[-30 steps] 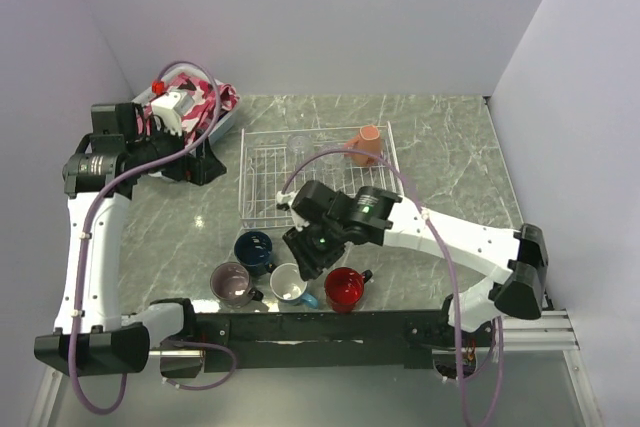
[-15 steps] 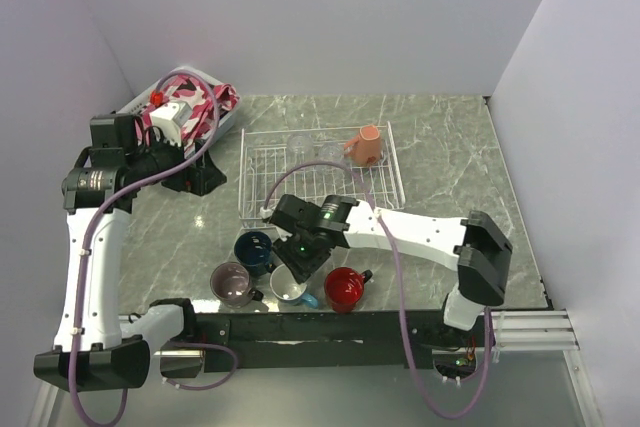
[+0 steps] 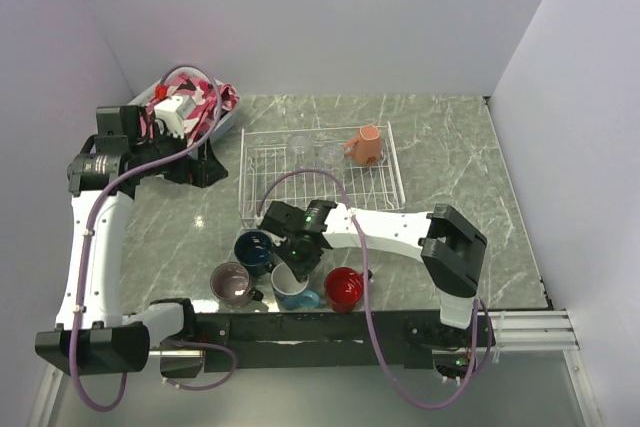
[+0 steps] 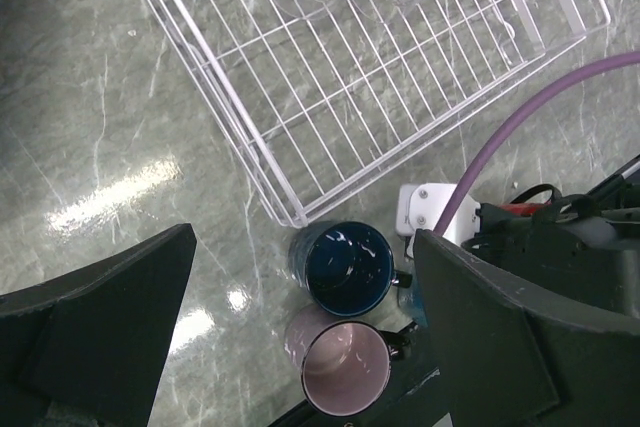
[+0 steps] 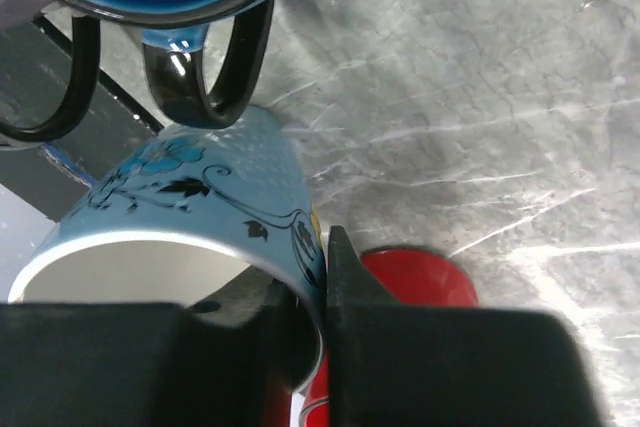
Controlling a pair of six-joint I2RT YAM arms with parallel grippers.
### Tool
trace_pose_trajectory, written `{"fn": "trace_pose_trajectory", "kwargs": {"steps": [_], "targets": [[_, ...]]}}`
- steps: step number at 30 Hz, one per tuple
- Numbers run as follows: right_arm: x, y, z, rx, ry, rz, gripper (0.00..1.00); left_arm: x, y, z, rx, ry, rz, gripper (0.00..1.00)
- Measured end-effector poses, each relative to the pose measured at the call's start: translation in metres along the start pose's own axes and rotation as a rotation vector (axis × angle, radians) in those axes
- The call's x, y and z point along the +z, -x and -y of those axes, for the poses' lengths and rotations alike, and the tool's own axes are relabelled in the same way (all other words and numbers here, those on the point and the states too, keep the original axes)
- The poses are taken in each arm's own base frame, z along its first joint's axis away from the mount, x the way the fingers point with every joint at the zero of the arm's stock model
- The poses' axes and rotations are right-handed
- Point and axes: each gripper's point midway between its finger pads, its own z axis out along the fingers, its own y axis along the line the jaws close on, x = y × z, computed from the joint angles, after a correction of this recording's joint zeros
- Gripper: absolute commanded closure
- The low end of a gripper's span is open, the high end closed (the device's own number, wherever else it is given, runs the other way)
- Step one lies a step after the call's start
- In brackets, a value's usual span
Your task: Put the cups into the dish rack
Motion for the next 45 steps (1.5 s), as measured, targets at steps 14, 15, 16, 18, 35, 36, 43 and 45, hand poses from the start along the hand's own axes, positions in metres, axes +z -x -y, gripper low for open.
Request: {"fn": "trace_pose_trajectory", "kwargs": {"steps": [14, 15, 16, 18, 35, 36, 43, 45], "targets": [[-0.203, 0.075, 0.084, 0.298, 0.029, 0.454, 1.0, 0.002, 0.123, 0.021, 0.057, -0.183, 0.208, 0.04], [-0.238, 0.087, 0.099, 0.342, 0.041, 0.554, 1.0, 0.003, 0.138, 0.024, 0.061, -0.214, 0.236, 0.03], [-0.269, 0.095, 0.108, 0.369, 0.063, 0.644, 1.0, 0.004, 0.149, 0.027, 0.062, -0.241, 0.254, 0.04], [-0.329, 0.106, 0.131, 0.43, 0.096, 0.82, 1.0, 0.008, 0.175, 0.032, 0.053, -0.315, 0.292, 0.04], [-0.335, 0.258, 0.17, 0.645, 0.946, 0.955, 1.0, 0.049, 0.202, 0.079, -0.126, -0.782, 0.204, 0.04], [-0.33, 0.266, 0.175, 0.659, 0.966, 0.947, 1.0, 0.048, 0.201, 0.08, -0.126, -0.786, 0.2, 0.04], [-0.341, 0.302, 0.189, 0.63, 1.077, 0.982, 1.0, 0.037, 0.183, 0.09, -0.153, -0.802, 0.179, 0.04], [-0.352, 0.304, 0.186, 0.601, 1.101, 1.007, 1.0, 0.039, 0.182, 0.097, -0.143, -0.807, 0.177, 0.04]]}}
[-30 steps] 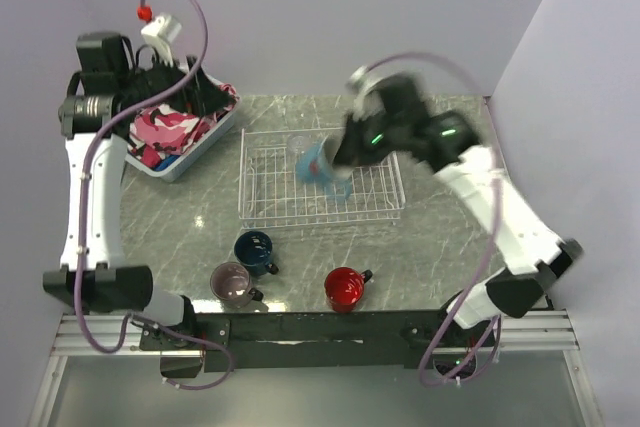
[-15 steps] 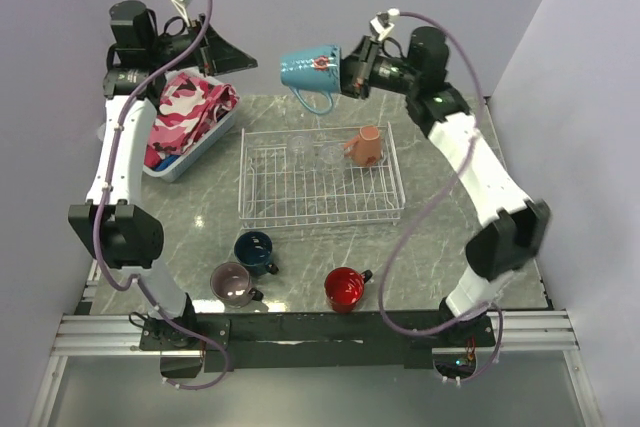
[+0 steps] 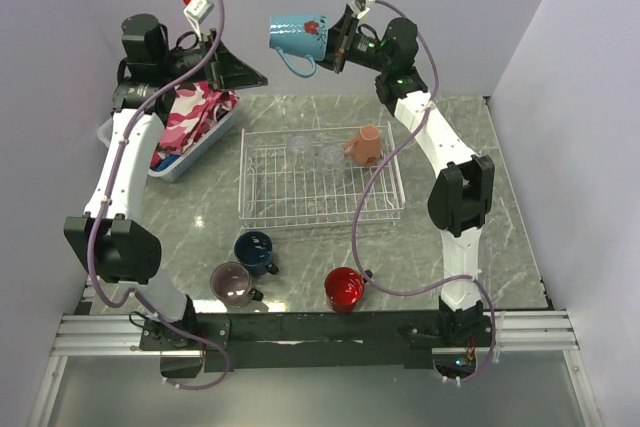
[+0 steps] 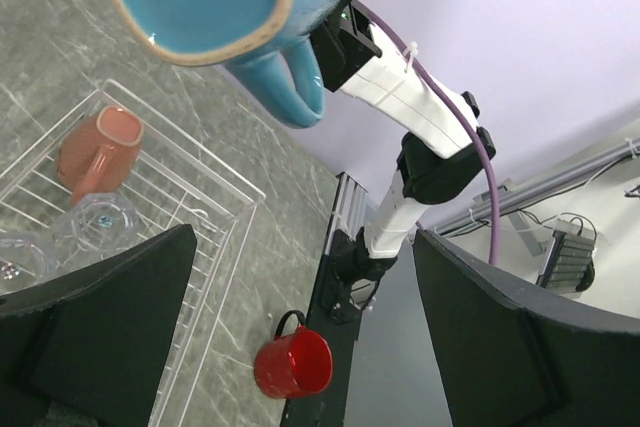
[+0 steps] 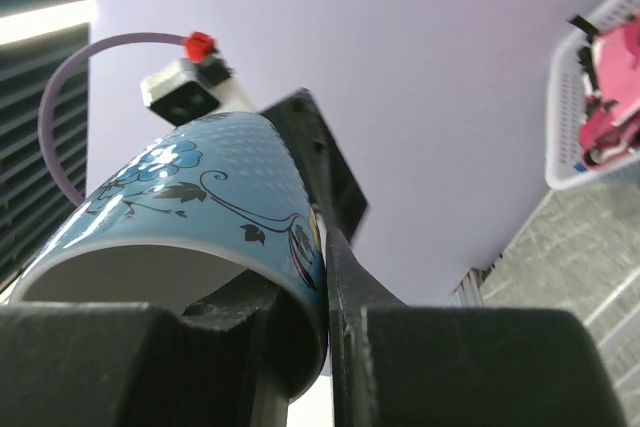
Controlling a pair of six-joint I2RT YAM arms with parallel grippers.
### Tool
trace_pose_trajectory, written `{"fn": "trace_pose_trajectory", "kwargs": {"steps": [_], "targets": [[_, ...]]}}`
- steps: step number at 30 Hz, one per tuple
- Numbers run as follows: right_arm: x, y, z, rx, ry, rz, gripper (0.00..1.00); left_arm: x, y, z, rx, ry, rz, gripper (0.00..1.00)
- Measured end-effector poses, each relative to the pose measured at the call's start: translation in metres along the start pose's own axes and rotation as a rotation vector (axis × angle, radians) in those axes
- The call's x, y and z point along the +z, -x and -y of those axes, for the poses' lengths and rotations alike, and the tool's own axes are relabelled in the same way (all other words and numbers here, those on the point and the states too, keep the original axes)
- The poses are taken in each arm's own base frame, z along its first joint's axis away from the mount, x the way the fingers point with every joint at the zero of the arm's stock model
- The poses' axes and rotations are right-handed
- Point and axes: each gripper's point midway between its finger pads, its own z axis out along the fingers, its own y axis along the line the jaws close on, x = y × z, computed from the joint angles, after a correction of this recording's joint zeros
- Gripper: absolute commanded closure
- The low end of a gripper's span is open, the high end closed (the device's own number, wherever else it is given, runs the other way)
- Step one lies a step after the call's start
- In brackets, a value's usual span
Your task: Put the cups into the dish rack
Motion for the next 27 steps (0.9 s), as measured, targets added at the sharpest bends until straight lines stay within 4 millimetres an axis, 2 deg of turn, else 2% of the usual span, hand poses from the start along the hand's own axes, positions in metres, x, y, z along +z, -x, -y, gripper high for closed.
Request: {"fn": "trace_pose_trajectory", "kwargs": {"steps": [5, 8, 12, 17, 21, 23, 24, 27], "targets": [[0.002, -0.002, -0.008, -0.027, 0.044, 0.007, 1.0, 0.026, -0.008, 0.002, 0.004, 0.012, -0.007, 0.04], [0.003, -0.004, 0.002, -0.013, 0.036, 0.015, 1.0, 0.047, -0.008, 0.003, 0.016, 0.01, -0.014, 0.04], [0.007, -0.009, 0.025, 0.039, 0.002, 0.02, 1.0, 0.069, -0.01, -0.003, -0.001, 0.025, -0.009, 0.04], [0.005, -0.005, 0.036, 0.061, -0.018, 0.058, 1.0, 0.077, -0.005, -0.018, -0.024, 0.08, 0.03, 0.04], [0.003, -0.004, 0.035, 0.065, -0.023, 0.083, 1.0, 0.081, 0.002, -0.021, -0.029, 0.109, 0.07, 0.01], [0.002, -0.003, 0.033, 0.057, -0.022, 0.092, 1.0, 0.083, 0.005, -0.021, -0.034, 0.117, 0.088, 0.12], [0.002, -0.002, 0.031, 0.051, -0.02, 0.098, 1.0, 0.084, 0.007, -0.022, -0.037, 0.124, 0.099, 0.28], [0.002, -0.001, 0.029, 0.042, -0.018, 0.103, 1.0, 0.088, 0.011, -0.026, -0.065, 0.149, 0.125, 0.48]]}}
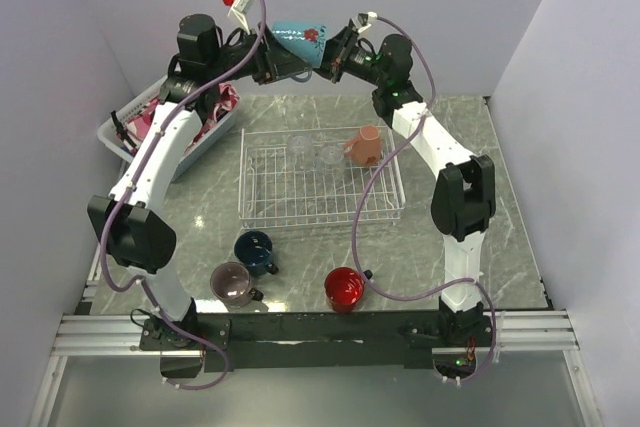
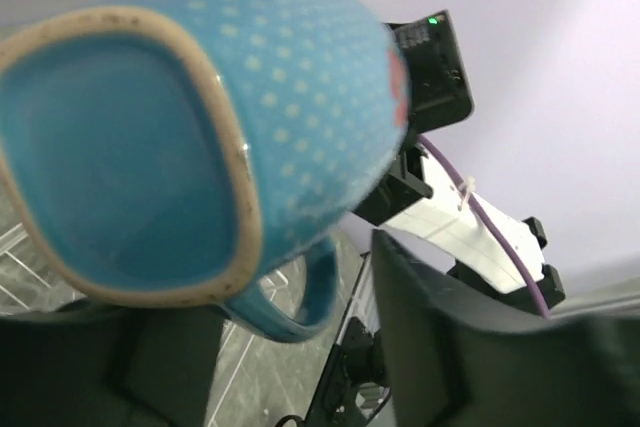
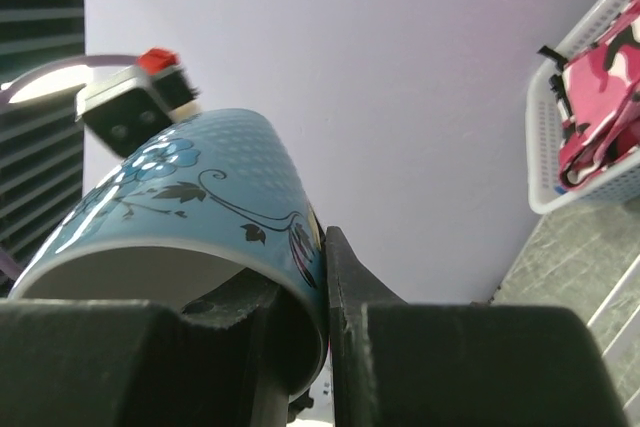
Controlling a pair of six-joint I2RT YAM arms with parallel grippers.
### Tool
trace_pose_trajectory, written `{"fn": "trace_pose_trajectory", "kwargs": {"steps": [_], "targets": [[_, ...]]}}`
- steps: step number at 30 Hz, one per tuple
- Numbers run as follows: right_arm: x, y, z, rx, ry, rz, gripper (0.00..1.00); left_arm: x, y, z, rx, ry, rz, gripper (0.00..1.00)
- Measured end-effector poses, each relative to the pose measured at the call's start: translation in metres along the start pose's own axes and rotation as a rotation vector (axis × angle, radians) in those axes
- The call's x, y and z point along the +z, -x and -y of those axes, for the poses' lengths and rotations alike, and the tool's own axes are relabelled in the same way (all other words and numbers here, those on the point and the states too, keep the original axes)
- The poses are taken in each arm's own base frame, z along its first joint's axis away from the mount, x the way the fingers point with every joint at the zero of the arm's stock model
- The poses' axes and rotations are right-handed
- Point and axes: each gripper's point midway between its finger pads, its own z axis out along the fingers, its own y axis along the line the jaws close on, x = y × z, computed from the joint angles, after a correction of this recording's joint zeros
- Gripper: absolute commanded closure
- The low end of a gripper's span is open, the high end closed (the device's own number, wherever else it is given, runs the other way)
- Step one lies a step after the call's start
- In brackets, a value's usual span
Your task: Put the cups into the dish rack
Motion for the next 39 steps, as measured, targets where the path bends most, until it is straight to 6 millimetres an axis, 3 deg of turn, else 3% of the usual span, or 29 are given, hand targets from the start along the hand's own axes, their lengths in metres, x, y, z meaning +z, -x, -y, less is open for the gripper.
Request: {"fn": "trace_pose_trajectory", "kwargs": {"steps": [2, 5, 9, 11, 13, 14, 19, 24, 28, 33, 36, 39], "targets": [[0.001, 0.002, -0.004, -0.016, 0.002, 0.006, 1.0, 0.003, 0.001, -0.006, -0.028, 0.013, 0.006, 0.52], [0.002, 0.005, -0.004, -0.031, -0.006, 0.025, 1.0, 0.009, 0.0, -0.012, -0.061, 0.015, 0.001, 0.66], [0.002, 0.007, -0.007, -0.051, 0.003, 0.028, 1.0, 0.01, -0.003, -0.004, -0.136, -0.015, -0.027, 0.94], [0.002, 0.006, -0.012, -0.06, 0.014, 0.023, 1.0, 0.009, -0.002, 0.001, -0.142, -0.033, -0.03, 0.99], [0.002, 0.005, -0.015, -0.066, 0.02, 0.02, 0.96, 0.007, 0.0, 0.004, -0.138, -0.049, -0.031, 0.99], [0.002, 0.005, -0.015, -0.065, 0.018, 0.017, 0.81, 0.006, 0.0, 0.004, -0.137, -0.051, -0.034, 0.99], [-0.002, 0.002, -0.011, -0.069, -0.008, 0.023, 0.73, -0.002, -0.001, 0.001, -0.145, -0.063, -0.062, 0.99], [-0.019, -0.012, -0.006, -0.066, -0.069, -0.005, 0.66, -0.013, -0.01, 0.001, -0.122, -0.099, -0.13, 0.99], [-0.047, -0.011, 0.011, -0.058, -0.149, -0.036, 0.61, -0.041, 0.022, -0.034, -0.074, -0.016, -0.033, 0.99], [-0.073, 0.0, 0.038, -0.035, -0.251, -0.025, 0.63, -0.086, 0.06, -0.08, -0.04, 0.124, 0.089, 0.99], [-0.088, 0.0, 0.053, -0.021, -0.313, -0.018, 0.64, -0.093, 0.051, -0.094, 0.019, 0.198, 0.065, 0.99], [-0.105, -0.004, 0.058, -0.004, -0.361, -0.007, 0.65, -0.092, 0.024, -0.108, 0.091, 0.302, -0.017, 0.99]]}}
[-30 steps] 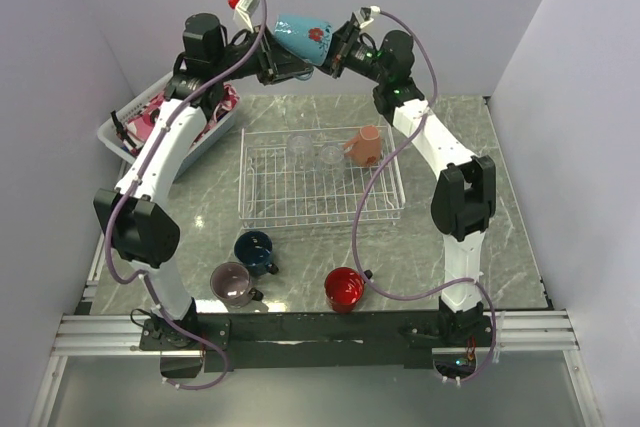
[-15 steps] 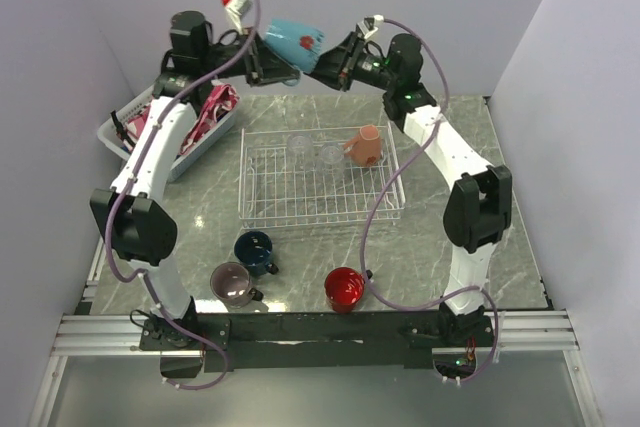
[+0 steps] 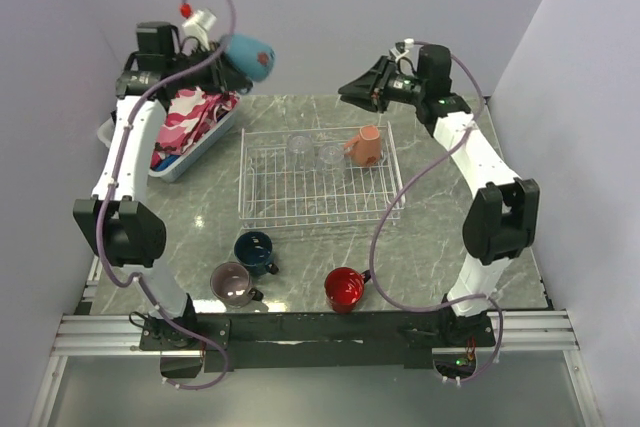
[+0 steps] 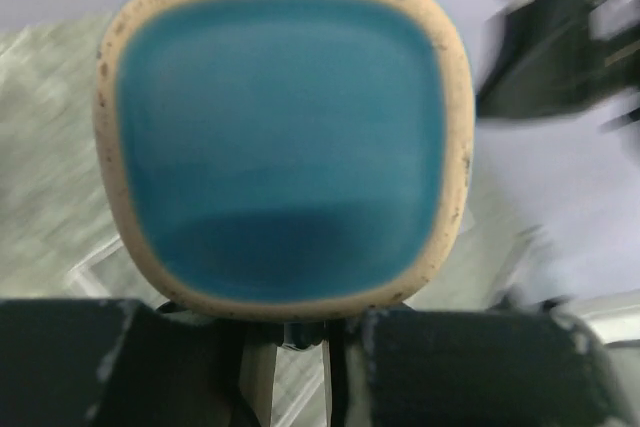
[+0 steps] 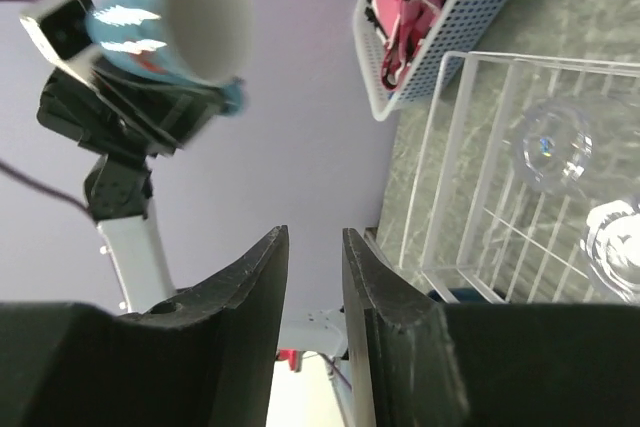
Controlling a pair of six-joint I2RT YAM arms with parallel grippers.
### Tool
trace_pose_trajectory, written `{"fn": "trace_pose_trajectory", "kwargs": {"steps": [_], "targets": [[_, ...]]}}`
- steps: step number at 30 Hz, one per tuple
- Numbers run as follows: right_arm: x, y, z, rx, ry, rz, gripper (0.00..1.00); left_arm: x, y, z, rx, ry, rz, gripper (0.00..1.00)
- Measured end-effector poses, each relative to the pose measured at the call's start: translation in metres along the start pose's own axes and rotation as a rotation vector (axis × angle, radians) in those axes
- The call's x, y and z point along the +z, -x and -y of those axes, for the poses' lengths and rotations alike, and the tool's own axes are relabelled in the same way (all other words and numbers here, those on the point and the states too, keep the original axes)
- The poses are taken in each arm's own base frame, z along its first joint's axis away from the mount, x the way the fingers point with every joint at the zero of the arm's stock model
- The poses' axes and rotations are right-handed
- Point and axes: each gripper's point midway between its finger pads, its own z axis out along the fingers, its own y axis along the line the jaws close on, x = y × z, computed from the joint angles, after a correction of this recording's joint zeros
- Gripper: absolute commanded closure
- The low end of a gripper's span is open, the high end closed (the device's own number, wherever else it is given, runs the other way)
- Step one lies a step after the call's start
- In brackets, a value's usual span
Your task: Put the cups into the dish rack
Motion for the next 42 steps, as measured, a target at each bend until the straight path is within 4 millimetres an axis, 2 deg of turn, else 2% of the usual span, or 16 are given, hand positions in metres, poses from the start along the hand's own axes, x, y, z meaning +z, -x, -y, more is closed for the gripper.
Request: {"fn": "trace_pose_trajectory", "kwargs": {"steps": [4, 7, 8, 13, 16, 20, 24, 30, 34, 42], "targets": [[-0.021, -0.001, -0.008, -0.028, -0.018, 0.035, 0.65, 0.002, -0.054, -0.015, 0.184, 0.122, -0.152, 0.99], [-0.035, -0.003, -0.022, -0.07, -0.012, 0.058, 0.65, -0.007, -0.093, -0.029, 0.257, 0.178, -0.267, 0.99], [-0.04, -0.005, -0.027, -0.085, -0.008, 0.064, 0.65, -0.011, -0.105, -0.039, 0.286, 0.21, -0.307, 0.99], [-0.049, -0.012, -0.03, -0.108, -0.01, 0.07, 0.66, -0.02, -0.139, -0.07, 0.382, 0.31, -0.429, 0.99], [-0.05, -0.014, -0.021, -0.092, -0.026, 0.067, 0.67, -0.018, -0.158, -0.071, 0.416, 0.32, -0.495, 0.99], [-0.051, -0.015, -0.009, -0.065, -0.045, 0.064, 0.68, -0.007, -0.177, -0.063, 0.461, 0.299, -0.545, 0.99], [-0.051, -0.016, -0.007, -0.06, -0.05, 0.062, 0.68, 0.002, -0.201, -0.057, 0.491, 0.285, -0.606, 0.99], [-0.056, -0.02, -0.001, -0.053, -0.061, 0.064, 0.7, 0.008, -0.232, -0.063, 0.502, 0.299, -0.7, 0.99], [-0.057, -0.023, 0.005, -0.042, -0.069, 0.062, 0.7, 0.007, -0.24, -0.071, 0.502, 0.329, -0.735, 0.99], [-0.057, -0.023, 0.005, -0.041, -0.069, 0.062, 0.73, 0.004, -0.239, -0.079, 0.532, 0.411, -0.753, 0.99]]}}
